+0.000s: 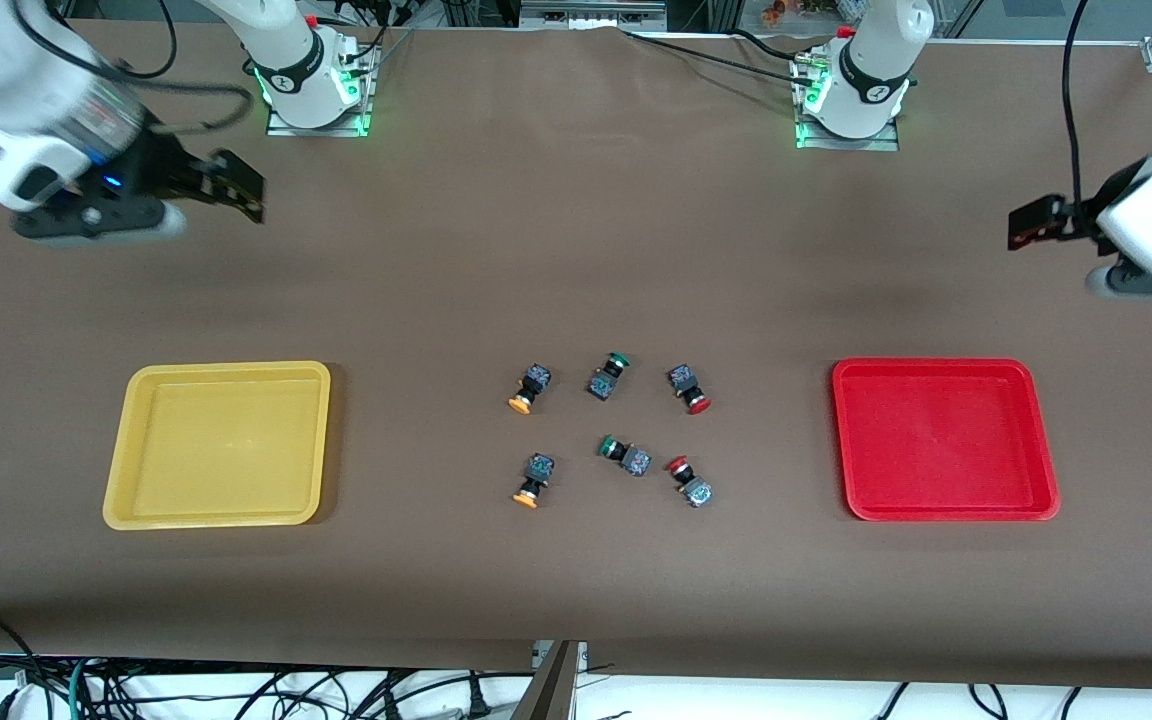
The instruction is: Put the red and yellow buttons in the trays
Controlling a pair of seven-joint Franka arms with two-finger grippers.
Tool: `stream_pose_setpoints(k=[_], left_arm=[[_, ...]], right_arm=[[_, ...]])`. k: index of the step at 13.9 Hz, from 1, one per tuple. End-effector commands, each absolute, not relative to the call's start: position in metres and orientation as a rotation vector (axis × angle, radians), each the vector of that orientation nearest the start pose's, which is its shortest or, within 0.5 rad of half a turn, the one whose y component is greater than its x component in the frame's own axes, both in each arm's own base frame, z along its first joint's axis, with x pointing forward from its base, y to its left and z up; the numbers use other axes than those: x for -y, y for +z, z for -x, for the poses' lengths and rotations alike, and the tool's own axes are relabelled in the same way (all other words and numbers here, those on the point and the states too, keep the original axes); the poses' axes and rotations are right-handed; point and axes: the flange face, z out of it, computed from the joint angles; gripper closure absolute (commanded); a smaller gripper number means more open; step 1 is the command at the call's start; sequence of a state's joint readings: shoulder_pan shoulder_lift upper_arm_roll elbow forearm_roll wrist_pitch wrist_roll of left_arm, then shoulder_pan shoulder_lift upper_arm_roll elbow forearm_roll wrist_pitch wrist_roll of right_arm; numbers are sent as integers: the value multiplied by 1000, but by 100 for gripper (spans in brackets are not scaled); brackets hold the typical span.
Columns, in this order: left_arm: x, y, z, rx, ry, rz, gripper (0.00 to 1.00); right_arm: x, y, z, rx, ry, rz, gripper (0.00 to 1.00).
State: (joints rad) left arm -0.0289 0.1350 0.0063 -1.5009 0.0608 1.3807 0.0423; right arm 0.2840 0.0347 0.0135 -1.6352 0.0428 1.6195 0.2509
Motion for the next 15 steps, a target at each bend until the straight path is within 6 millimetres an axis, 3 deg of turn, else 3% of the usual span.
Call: stream_pose_setpoints(k=[1,4,7,10,12,15], left_arm=[[3,552,-578,-109,454,3033,0],[15,524,-592,-74,493,3031,0],[55,466,-625,47,464,3026,0],[79,418,-651,207,388,3044,0],[95,396,-663,328,347,3106,0],[152,358,-664,529,370,3120,0]], right_arm=[[-229,505,-570,-103,110,3117,0],[-306,419,-585,-372,70,3061,1],[-351,346,-597,-578,80,2961,0],[-406,279,-588,-672,45,2873,1],[-423,244,-584,-730,-7,2827,1],[-437,205,-573,-758,-7,2824,1]])
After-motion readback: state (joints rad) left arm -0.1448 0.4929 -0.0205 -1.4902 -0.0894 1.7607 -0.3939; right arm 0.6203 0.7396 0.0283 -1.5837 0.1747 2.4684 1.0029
